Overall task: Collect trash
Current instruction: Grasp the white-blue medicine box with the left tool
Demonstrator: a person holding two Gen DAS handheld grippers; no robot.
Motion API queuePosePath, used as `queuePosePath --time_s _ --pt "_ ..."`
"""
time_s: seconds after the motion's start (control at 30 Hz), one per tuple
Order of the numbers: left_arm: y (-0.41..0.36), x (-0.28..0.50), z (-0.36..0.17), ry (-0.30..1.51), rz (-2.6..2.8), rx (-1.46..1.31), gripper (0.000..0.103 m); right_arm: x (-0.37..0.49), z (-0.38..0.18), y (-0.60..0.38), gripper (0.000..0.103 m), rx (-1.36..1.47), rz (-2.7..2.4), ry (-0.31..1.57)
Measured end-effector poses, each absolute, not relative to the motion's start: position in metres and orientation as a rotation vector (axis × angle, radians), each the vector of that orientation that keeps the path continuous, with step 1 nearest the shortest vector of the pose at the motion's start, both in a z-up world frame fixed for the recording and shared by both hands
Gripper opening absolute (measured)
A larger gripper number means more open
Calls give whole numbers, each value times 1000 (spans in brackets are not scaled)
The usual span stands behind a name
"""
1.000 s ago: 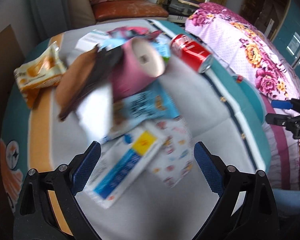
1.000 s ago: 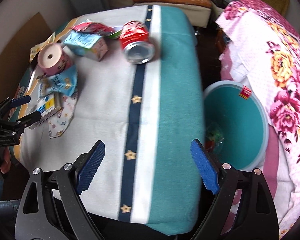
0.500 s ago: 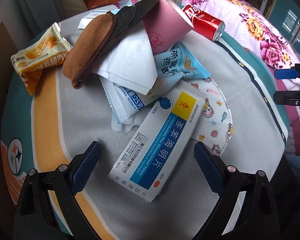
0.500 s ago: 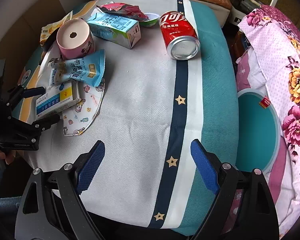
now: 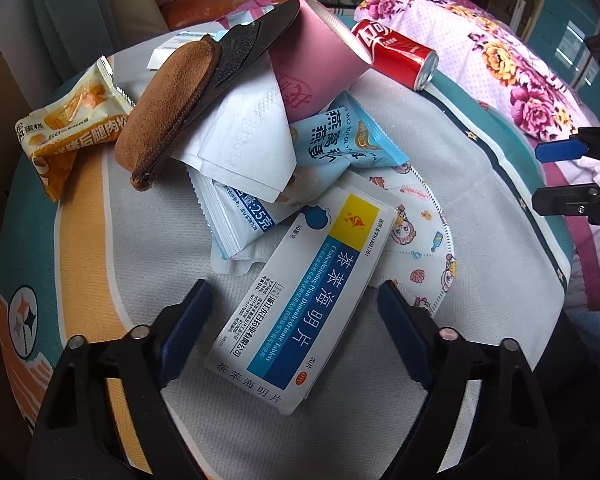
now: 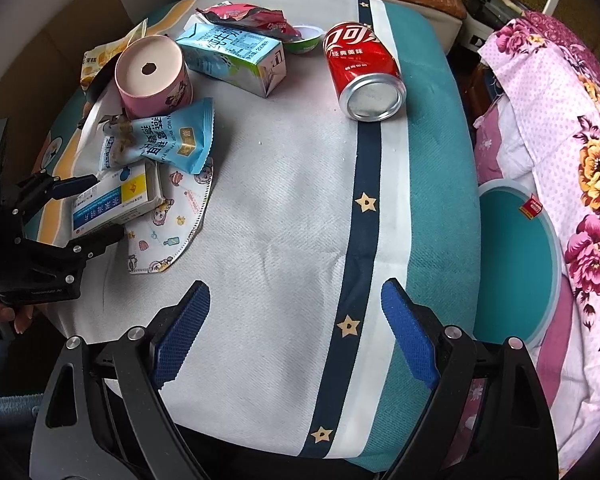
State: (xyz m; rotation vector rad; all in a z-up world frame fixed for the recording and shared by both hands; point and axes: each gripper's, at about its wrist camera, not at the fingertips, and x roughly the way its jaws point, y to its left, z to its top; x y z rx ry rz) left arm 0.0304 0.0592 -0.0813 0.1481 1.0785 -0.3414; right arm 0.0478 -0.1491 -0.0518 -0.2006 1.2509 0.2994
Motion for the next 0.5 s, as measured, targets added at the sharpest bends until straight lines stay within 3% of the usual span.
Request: queuePosePath --time_s 0.07,0.1,0.3,0.5 --pt "57 30 -80 1076 -353 145 79 47 -51 -149 83 -202 300 1250" --pt "56 29 -80 1073 -352 145 72 47 -50 -148 83 -203 299 1249" --pt "55 24 -77 1052 -353 131 56 46 -49 -146 83 -210 301 1246" --pt "59 15 -68 1032 -366 50 50 48 -50 -141 83 -228 315 1247"
